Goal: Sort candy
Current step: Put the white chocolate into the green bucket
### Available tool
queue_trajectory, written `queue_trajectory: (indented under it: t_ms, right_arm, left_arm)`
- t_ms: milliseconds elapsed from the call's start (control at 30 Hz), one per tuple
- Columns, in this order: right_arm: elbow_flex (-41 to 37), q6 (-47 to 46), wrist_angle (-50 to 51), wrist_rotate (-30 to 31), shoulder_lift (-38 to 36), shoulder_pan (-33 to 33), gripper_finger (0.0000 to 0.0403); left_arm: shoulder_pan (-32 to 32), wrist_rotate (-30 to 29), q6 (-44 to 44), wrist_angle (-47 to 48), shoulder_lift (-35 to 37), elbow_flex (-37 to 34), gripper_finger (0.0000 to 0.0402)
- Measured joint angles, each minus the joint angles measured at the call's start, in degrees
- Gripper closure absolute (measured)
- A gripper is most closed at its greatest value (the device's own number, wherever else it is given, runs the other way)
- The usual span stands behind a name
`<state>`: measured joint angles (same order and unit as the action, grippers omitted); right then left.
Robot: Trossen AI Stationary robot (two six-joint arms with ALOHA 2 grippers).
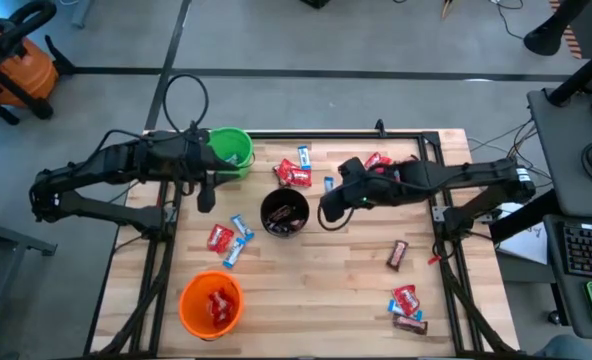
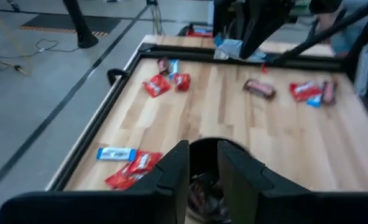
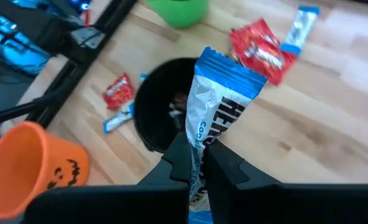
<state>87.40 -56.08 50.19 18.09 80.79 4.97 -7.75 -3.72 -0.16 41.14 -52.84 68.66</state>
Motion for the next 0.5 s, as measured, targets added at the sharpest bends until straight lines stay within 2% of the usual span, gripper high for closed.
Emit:
queue_trajectory:
  t_ms: [167, 300, 500]
  right_arm:
    - [0.91, 4.79, -1.87, -0.64, 0.0, -0.15, 0.0391]
    - [0.91, 9.18, -7.94, -3.62, 0.0, -0.42, 0.0391]
    - [2.79, 14.68, -12.71, -6.6, 2.01, -0.42, 0.0391]
  left_arm:
    - [0.04, 0.56, -3.88, -2.62, -0.77, 0.0, 0.0329]
    - [0.04, 4.14, -6.18, -4.73, -1.91, 0.0, 0.0322]
    - [0.04, 6.31, -8.24, -6.12, -4.24, 0.0, 0.0296]
